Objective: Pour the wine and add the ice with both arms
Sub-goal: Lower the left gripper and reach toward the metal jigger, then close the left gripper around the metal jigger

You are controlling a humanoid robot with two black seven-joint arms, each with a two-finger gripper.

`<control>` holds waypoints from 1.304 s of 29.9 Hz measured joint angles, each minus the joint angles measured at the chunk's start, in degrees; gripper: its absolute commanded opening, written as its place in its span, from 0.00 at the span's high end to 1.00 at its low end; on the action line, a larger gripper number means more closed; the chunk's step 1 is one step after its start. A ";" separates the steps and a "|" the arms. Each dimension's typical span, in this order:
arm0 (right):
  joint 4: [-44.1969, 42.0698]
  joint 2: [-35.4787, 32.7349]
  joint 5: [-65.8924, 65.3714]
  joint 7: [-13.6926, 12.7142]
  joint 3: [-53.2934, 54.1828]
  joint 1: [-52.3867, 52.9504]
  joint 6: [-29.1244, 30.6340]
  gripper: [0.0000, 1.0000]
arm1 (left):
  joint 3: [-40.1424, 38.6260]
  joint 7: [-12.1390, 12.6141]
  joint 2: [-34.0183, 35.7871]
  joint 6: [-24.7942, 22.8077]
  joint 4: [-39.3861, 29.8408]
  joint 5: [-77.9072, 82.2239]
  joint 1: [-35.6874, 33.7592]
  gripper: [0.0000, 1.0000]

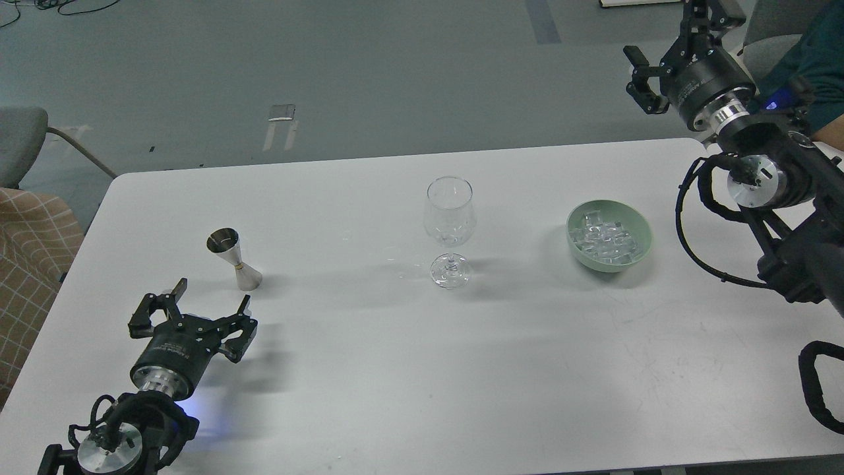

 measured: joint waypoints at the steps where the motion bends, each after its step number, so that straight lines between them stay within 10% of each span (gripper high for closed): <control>1: 0.03 0.06 0.00 0.00 0.00 -0.01 -0.08 0.00 | 0.00 0.00 0.00 -0.03 1.08 0.02 -0.88 0.01; 39: 0.15 0.01 -0.18 -0.09 -0.38 -0.48 -0.40 0.00 | -0.01 -1.49 0.00 -0.11 19.95 3.81 -18.17 0.05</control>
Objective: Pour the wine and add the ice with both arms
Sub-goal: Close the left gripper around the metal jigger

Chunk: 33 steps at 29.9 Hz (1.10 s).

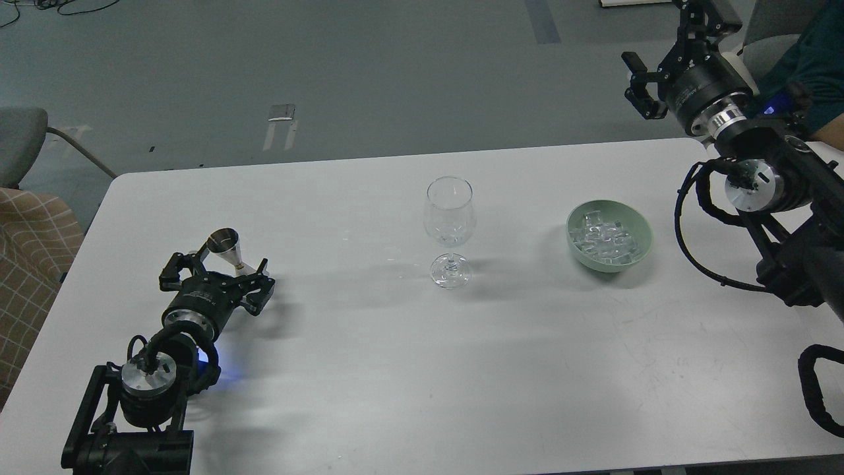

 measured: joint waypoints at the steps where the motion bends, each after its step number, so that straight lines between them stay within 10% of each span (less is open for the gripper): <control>1: 0.00 0.00 0.00 0.00 0.00 0.00 0.00 0.00 | 0.02 0.00 0.00 0.00 0.38 0.00 -0.20 0.06; 33: 0.00 0.22 0.00 0.00 0.00 -0.68 -0.08 0.00 | 0.77 -3.88 0.00 -6.33 4.16 3.47 -1.77 0.96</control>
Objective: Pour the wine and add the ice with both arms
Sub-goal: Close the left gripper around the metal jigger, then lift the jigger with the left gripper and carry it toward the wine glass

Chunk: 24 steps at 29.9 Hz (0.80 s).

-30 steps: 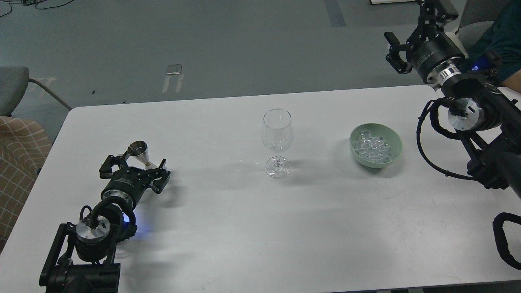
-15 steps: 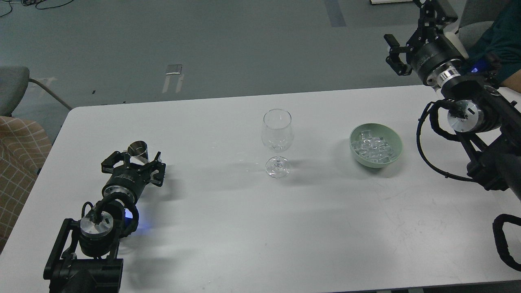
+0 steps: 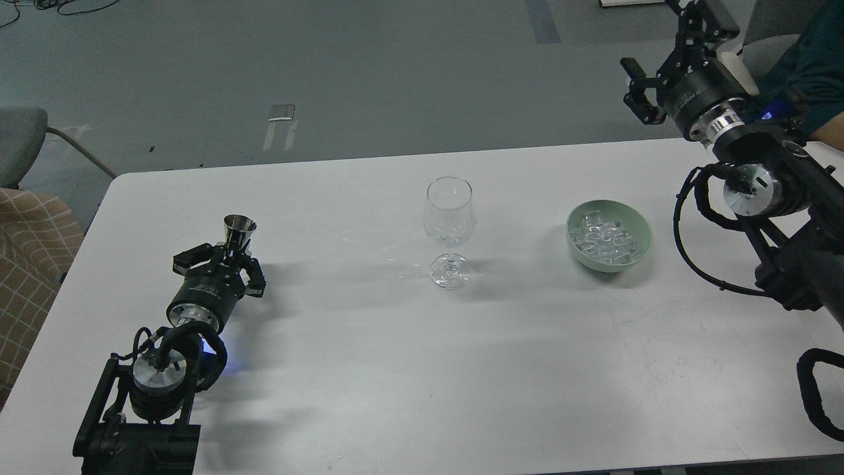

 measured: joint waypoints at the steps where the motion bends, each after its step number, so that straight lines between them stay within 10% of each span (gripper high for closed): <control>1: 0.00 -0.04 0.00 0.00 0.00 0.00 0.00 0.00 | -0.03 -0.07 0.00 -0.10 0.11 0.00 0.01 1.00; 24: 0.02 -0.17 -0.02 0.00 0.00 -0.12 -0.62 0.00 | -0.01 1.02 0.00 1.36 -5.07 -3.36 -0.72 1.00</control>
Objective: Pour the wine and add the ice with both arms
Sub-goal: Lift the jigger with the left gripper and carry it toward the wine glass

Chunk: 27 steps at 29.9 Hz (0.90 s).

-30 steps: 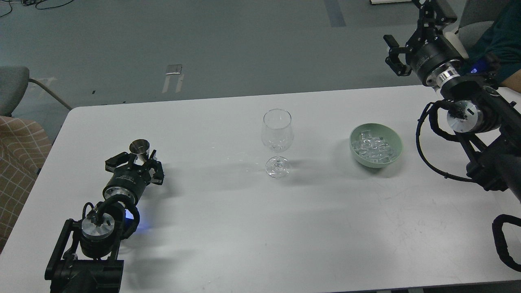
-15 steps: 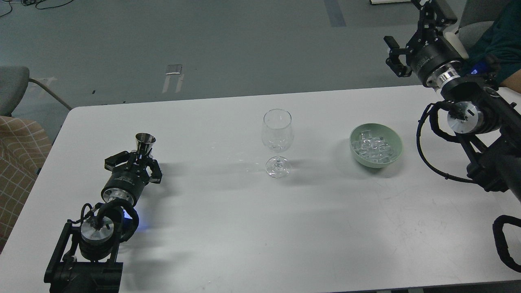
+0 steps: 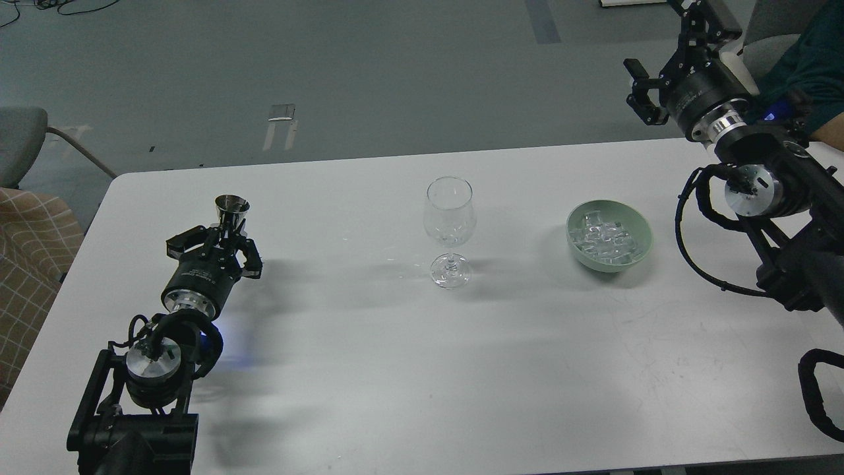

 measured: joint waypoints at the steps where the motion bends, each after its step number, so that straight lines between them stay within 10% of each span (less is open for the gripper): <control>1: 0.00 0.02 0.00 0.00 0.00 -0.01 0.00 0.00 | 0.04 0.48 0.00 0.78 -0.94 -0.01 0.00 1.00; 27: 1.25 0.17 -0.04 0.00 0.00 -1.90 0.00 0.00 | 8.42 2.85 0.01 13.85 -14.33 0.66 -4.39 1.00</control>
